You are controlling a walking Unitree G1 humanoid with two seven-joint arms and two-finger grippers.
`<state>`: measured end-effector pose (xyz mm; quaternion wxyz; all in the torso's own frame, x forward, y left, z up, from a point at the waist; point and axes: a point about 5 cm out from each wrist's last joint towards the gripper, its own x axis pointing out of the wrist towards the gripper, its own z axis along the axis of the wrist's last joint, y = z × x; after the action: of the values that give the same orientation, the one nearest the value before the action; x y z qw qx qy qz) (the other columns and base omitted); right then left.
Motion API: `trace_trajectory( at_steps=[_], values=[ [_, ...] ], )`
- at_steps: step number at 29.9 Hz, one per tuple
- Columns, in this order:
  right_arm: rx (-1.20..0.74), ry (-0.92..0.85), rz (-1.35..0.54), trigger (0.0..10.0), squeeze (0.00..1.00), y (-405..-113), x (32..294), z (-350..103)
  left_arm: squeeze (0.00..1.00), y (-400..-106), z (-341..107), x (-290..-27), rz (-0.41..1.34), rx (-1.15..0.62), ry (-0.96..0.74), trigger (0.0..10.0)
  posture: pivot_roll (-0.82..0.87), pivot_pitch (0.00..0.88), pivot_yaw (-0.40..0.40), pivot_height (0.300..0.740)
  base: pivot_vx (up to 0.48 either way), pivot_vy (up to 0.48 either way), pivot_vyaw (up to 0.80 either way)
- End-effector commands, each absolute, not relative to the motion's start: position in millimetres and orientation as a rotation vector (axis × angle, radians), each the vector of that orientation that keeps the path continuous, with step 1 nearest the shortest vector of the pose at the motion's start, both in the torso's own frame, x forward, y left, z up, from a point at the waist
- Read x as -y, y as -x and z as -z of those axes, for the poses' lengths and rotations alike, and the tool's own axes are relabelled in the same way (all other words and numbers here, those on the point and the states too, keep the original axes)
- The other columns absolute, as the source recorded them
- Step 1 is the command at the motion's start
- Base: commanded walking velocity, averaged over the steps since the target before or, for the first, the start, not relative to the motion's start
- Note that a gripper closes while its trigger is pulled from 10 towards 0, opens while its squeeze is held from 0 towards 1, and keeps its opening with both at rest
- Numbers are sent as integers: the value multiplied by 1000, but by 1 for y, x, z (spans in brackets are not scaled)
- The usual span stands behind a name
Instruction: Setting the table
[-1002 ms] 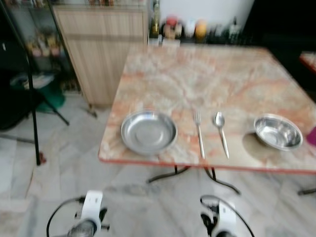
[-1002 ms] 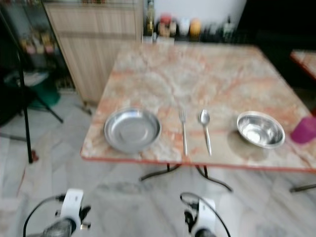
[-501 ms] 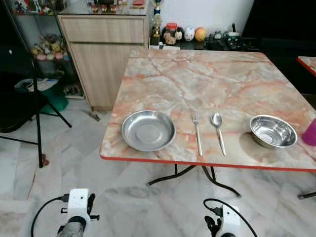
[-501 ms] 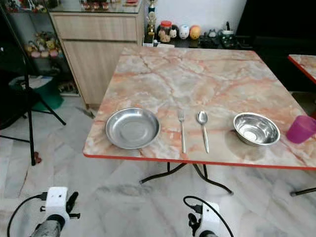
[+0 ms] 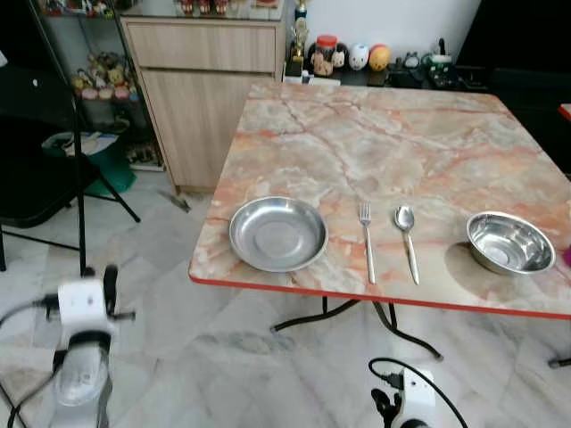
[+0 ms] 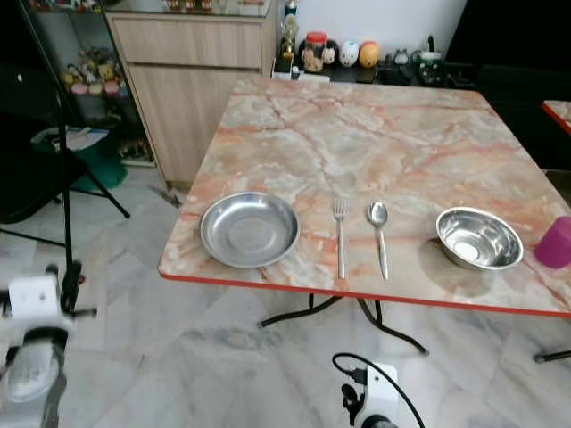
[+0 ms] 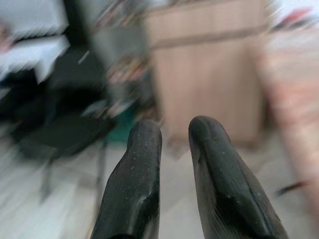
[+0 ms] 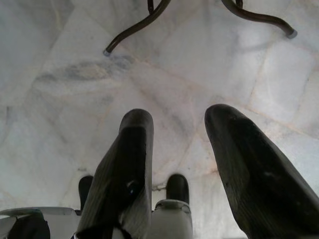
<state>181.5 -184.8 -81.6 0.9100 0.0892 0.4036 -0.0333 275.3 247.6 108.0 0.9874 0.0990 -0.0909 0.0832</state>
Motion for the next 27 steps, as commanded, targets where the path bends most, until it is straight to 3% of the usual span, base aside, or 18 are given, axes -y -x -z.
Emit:
trace_trajectory(
  at_steps=[1, 3, 10, 17, 18, 25, 27],
  values=[
    [-835, -190, 77, 10000, 0, -181, 186, 82, 0, -291, -122, -218, -25, 209, -170, 10000, 91, 0, -36, 740, 0, 0, 0],
    [-828, -198, 84, 10000, 0, -181, 185, 82, 0, -302, -130, -193, 93, 223, -170, 10000, 85, 0, -31, 740, 0, 0, 0],
    [-831, -196, 88, 10000, 0, -181, 185, 82, 0, -316, -123, -160, 221, 111, -57, 10000, 76, 0, -28, 740, 0, 0, 0],
    [-835, -194, 86, 10000, 0, -181, 185, 82, 0, -333, -127, -144, 174, 16, 86, 10000, 86, 0, -32, 740, 0, 0, 0],
    [-834, -194, 83, 10000, 0, -181, 184, 82, 1000, -339, -129, -144, 126, 4, 173, 10000, 80, 0, -31, 740, 0, 0, 0],
    [-832, -193, 82, 10000, 0, -182, 185, 82, 1000, -356, -136, -143, 28, -74, 327, 10000, 79, 0, -32, 740, 0, 0, 0],
    [-833, -193, 81, 10000, 0, -182, 184, 82, 1000, -361, -137, -143, -7, -99, 451, 10000, 78, 0, -32, 740, 0, 0, 0]
  ],
)
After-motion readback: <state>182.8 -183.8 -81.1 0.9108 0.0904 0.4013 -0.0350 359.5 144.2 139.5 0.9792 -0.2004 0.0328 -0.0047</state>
